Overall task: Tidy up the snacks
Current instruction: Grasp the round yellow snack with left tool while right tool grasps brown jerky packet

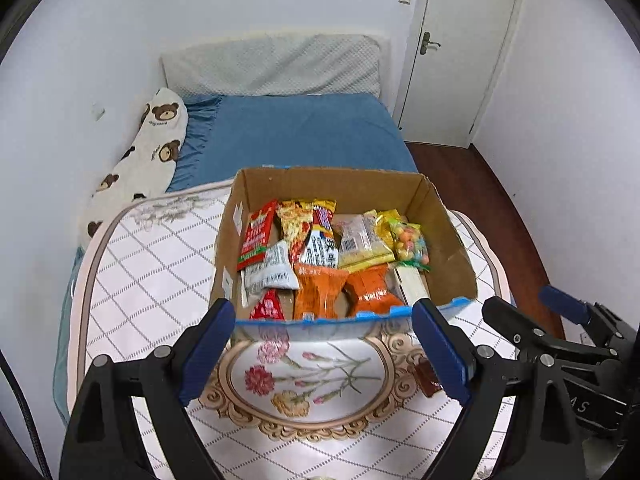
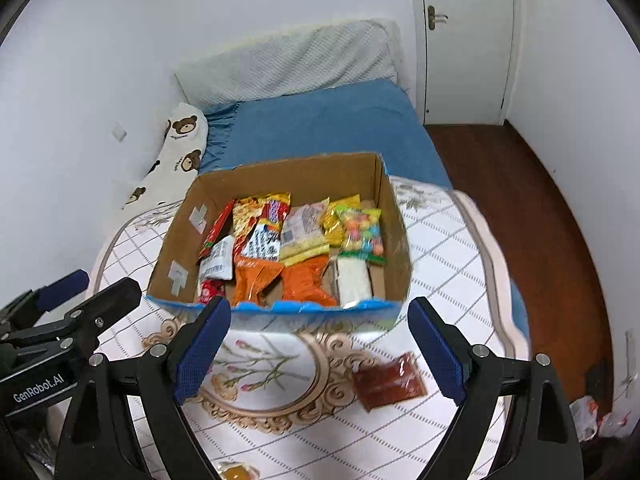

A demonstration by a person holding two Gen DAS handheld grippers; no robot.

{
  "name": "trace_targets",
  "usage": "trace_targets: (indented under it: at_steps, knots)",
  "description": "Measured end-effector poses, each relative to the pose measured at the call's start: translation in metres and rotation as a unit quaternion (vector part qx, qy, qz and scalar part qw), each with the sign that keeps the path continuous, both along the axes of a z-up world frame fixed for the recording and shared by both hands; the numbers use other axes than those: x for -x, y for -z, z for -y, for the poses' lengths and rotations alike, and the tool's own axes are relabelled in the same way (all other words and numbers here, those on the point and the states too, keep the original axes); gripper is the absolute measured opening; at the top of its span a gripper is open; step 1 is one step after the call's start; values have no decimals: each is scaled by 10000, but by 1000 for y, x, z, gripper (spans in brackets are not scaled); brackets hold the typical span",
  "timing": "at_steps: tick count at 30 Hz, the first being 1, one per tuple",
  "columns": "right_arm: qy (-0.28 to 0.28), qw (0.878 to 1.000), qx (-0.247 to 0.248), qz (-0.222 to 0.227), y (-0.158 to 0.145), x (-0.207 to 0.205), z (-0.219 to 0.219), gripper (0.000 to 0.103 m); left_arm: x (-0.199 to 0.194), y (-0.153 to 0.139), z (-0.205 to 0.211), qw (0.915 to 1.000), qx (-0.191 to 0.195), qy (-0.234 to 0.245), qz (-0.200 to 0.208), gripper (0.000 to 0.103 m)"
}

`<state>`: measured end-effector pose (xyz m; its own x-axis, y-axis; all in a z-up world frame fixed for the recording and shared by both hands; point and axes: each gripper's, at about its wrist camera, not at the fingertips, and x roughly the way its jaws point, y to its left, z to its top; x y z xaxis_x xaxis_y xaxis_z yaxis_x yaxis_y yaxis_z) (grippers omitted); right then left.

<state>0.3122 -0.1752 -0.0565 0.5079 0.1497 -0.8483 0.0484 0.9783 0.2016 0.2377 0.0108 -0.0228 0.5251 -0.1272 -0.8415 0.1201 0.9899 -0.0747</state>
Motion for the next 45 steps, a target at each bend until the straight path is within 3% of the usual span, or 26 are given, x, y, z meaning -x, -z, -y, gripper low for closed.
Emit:
trace_targets:
  at_steps: [4, 7, 11, 15, 19, 23, 25, 26, 28, 30, 33, 35, 41, 43, 45]
  knots:
    - [172, 9988, -350, -298, 19, 11, 10, 92, 16, 14, -4, 9998, -17, -102, -146, 91]
    - [483, 9929, -697, -830, 56, 15, 28, 92, 26, 38, -10, 9989, -105, -225, -405, 91]
    - [1142, 9702, -1238, -1740, 133, 22, 59, 92, 38, 86, -19, 9937, -256, -368, -1028, 91]
    - [1827, 9407, -1608, -2364, 198, 25, 82, 92, 56, 143, -33, 9816, -330, -609, -1780, 91]
    - [2170, 9298, -1668, -2459, 228, 19, 84, 92, 69, 183, -44, 9671, -182, -711, -2436, 91]
    - [2460, 9235, -1446, -2563, 245, 12, 79, 92, 81, 199, -49, 9599, -77, -744, -2702, 91]
    - [2160, 9356, -1071, -2578, 248, 7, 67, 89, 85, 204, -50, 9573, -34, -723, -2800, 91]
    - [1906, 9438, -816, -2575, 247, 5, 58, 77, 88, 207, -50, 9550, 32, -703, -2882, 91]
    - [1205, 9618, -402, -2427, 242, 9, 35, 66, 96, 213, -53, 9499, 207, -656, -3048, 90]
    - [338, 9696, -64, -2421, 241, 23, 8, 62, 102, 218, -54, 9460, 298, -591, -3172, 90]
    - [-627, 9639, 377, -2561, 245, 56, -23, 62, 114, 225, -54, 9384, 435, -412, -3402, 90]
    - [-964, 9578, 506, -2660, 248, 78, -33, 62, 123, 231, -50, 9343, 407, -250, -3534, 90]
    - [-1029, 9522, 351, -2856, 249, 115, -31, 62, 151, 274, -31, 9111, 430, 64, -4098, 90]
    - [-946, 9527, 276, -2876, 250, 122, -27, 62, 153, 283, -27, 9118, 356, 56, -4090, 89]
    - [-869, 9534, 215, -2883, 254, 131, -22, 62, 149, 287, -23, 9194, 281, 39, -3922, 81]
